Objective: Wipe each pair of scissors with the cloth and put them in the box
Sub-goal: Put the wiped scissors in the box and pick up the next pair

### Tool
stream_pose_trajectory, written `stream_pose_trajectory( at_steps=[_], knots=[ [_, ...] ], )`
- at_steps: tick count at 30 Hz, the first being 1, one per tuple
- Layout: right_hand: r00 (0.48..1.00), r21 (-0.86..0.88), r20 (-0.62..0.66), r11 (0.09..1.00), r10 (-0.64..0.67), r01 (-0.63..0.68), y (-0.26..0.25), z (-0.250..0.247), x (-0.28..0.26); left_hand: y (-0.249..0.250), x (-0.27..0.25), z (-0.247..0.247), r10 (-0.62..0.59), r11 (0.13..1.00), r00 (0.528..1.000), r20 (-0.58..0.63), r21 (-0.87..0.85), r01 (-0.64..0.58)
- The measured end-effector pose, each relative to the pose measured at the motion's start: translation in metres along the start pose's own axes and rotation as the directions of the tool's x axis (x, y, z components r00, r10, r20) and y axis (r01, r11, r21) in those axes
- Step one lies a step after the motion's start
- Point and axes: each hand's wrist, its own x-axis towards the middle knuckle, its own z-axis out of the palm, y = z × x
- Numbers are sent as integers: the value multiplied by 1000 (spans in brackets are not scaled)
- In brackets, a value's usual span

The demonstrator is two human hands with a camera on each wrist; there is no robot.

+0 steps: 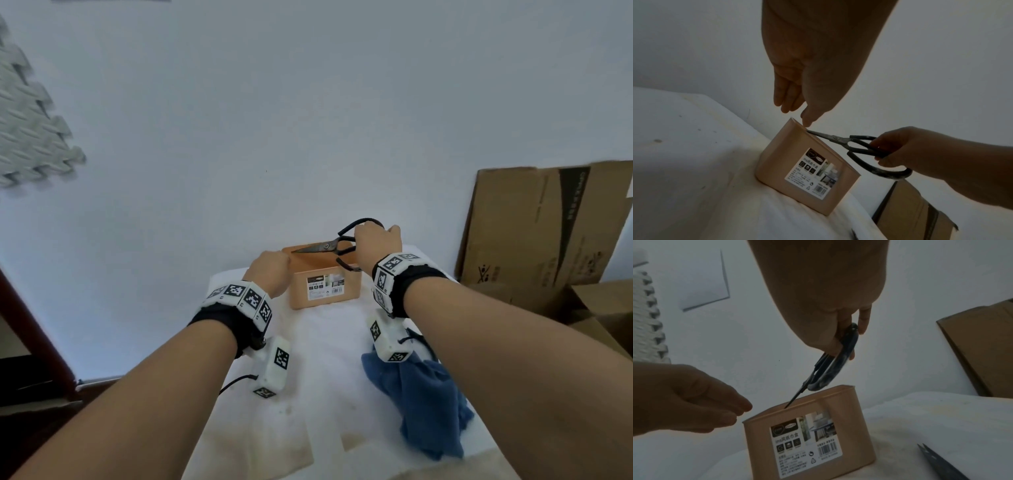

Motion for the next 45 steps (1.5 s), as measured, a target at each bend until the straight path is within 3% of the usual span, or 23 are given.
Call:
stream_pose_trajectory(
  at_steps=[10, 17, 21, 25, 28, 38, 45],
  knots=[
    [996, -115, 16, 989, -92, 93, -12, 18, 34, -8, 18, 17, 3, 1000, 1000, -24, 23, -3],
    [996, -38, -11, 996, -87, 87, -27, 28, 44, -3, 18, 15, -7, 998, 1000, -21, 64, 9],
    [999, 86, 23, 996, -36, 34, -30, 31, 51, -2, 21, 15, 1, 995, 1000, -23, 100, 1],
    [989, 171, 126, 980, 78, -99, -33, 32, 51, -3, 24, 18, 6, 991, 1000, -26, 135, -2],
    [985, 195, 153, 974, 84, -114, -30, 35, 49, -6, 26, 20, 12, 991, 1000, -17, 130, -10],
    [989, 261, -135, 965, 58, -21, -10, 42, 32, -5, 20, 16, -17, 999, 1000, 12, 40, 16],
    [979, 388, -189, 922, 73, 6, 10, 28, 0, 5, -2, 8, 4, 1000, 999, -45, 28, -3]
  ],
)
